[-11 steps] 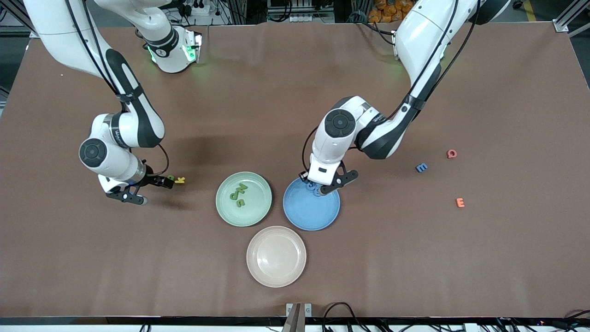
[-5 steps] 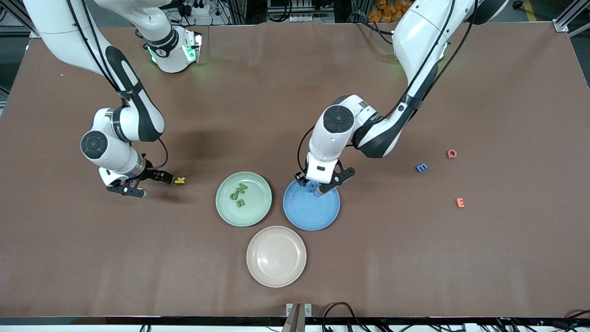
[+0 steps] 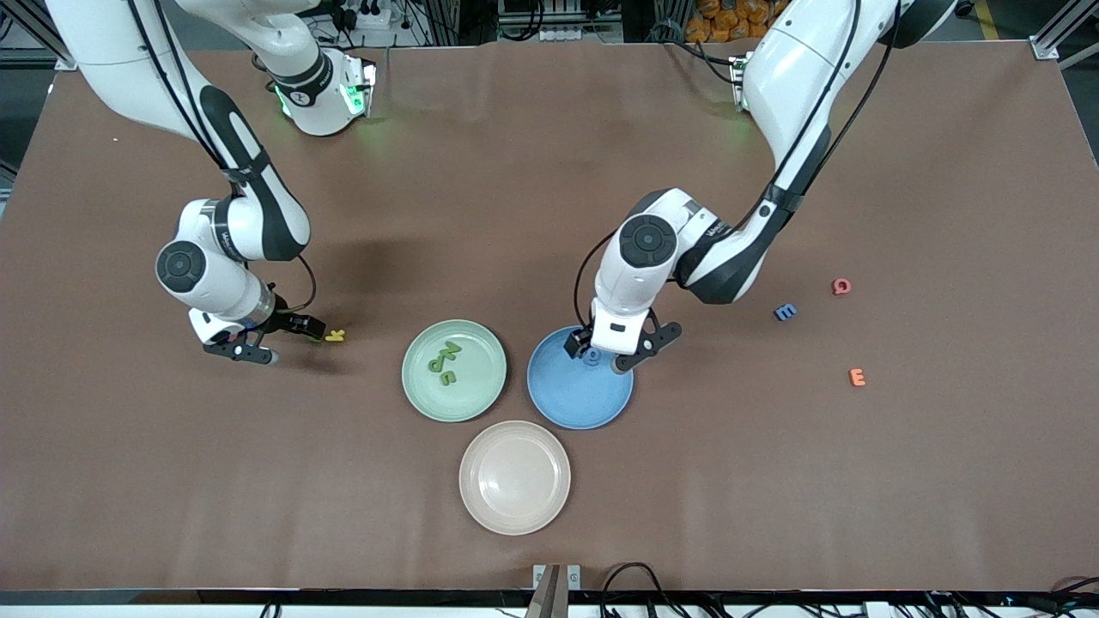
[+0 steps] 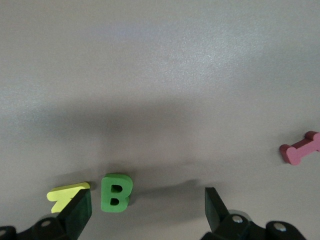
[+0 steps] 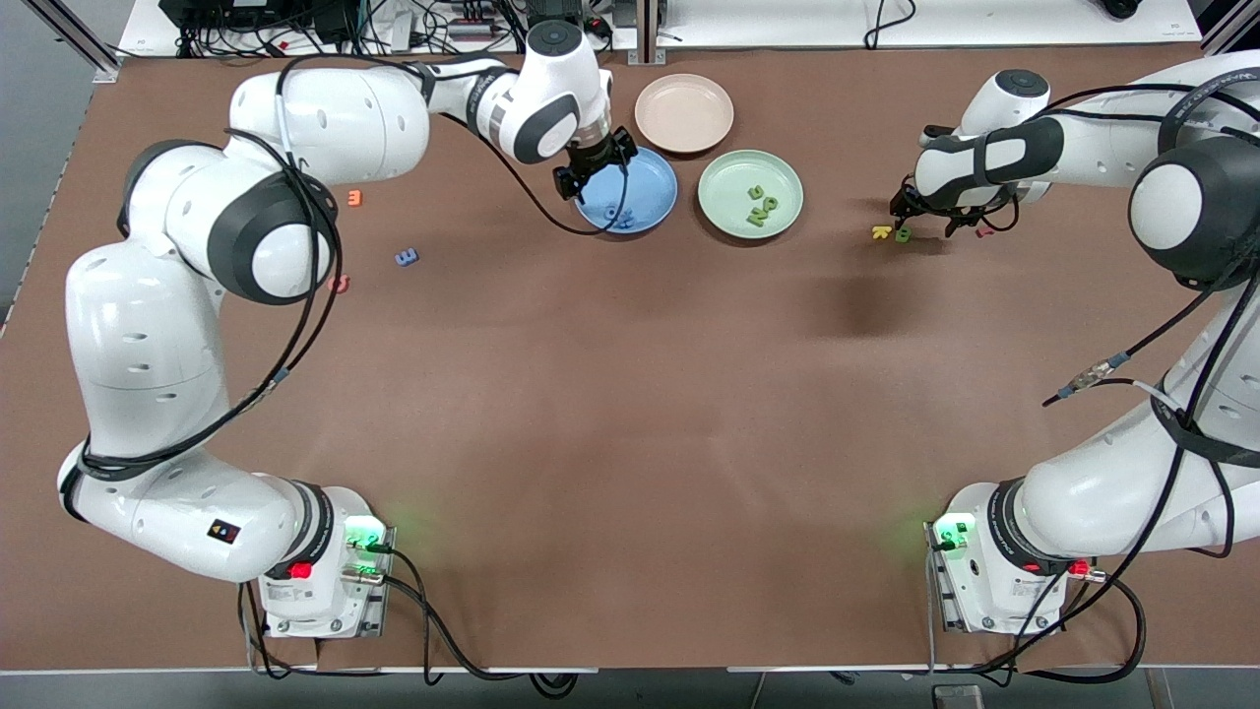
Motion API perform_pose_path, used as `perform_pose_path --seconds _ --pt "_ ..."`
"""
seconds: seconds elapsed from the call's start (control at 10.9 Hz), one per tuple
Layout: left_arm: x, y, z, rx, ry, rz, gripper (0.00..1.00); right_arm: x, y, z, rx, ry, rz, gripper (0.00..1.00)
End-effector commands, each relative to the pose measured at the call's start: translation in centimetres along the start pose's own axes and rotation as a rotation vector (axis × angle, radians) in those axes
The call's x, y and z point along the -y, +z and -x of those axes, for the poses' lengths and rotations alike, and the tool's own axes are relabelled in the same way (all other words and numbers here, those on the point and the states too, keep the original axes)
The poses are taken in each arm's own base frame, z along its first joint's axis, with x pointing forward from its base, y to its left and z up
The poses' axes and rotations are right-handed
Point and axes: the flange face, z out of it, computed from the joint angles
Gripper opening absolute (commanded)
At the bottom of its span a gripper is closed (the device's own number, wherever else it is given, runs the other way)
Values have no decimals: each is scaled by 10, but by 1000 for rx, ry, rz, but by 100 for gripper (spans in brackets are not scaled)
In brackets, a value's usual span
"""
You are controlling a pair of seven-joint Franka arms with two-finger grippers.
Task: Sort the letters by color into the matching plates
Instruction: 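Move the left gripper toward the blue E while the right gripper withdraws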
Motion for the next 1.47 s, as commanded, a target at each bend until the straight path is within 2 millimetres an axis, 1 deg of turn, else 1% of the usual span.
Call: perform_pose_path --seconds 0.0,0.18,0.28,0.37,0.46,0.64,0.73,0.92,1.01,1.1,1.29,1.38 --pt "22 2 -30 3 54 -77 100 -1 1 6 -15 -16 0 100" --pt "39 6 -47 27 92 -143 100 0 6 5 -26 -17 -2 100" --pt "48 9 -48 39 118 -170 100 0 9 5 -28 -17 -2 100" --pt "62 11 -58 47 141 -186 100 0 10 5 -28 -17 -2 100" --pt "76 9 -67 53 179 -196 100 0 11 5 -29 -17 -2 100" --pt "107 -8 -90 54 241 -207 100 0 11 6 -28 -20 -1 100" --pt "126 -12 -103 62 271 -214 100 -1 11 5 -30 -31 3 100" --pt "153 -16 -118 71 327 -221 100 -2 16 5 -34 -39 6 100" --pt "165 -19 -121 69 350 -219 100 -1 16 5 -36 -42 7 99" --pt "176 -17 -120 67 369 -216 100 -2 17 5 -34 -48 7 98" --pt "193 -14 -108 49 397 -197 100 -1 17 5 -40 -56 6 94" --pt "200 -13 -99 36 407 -184 100 -1 18 5 -39 -57 6 90"
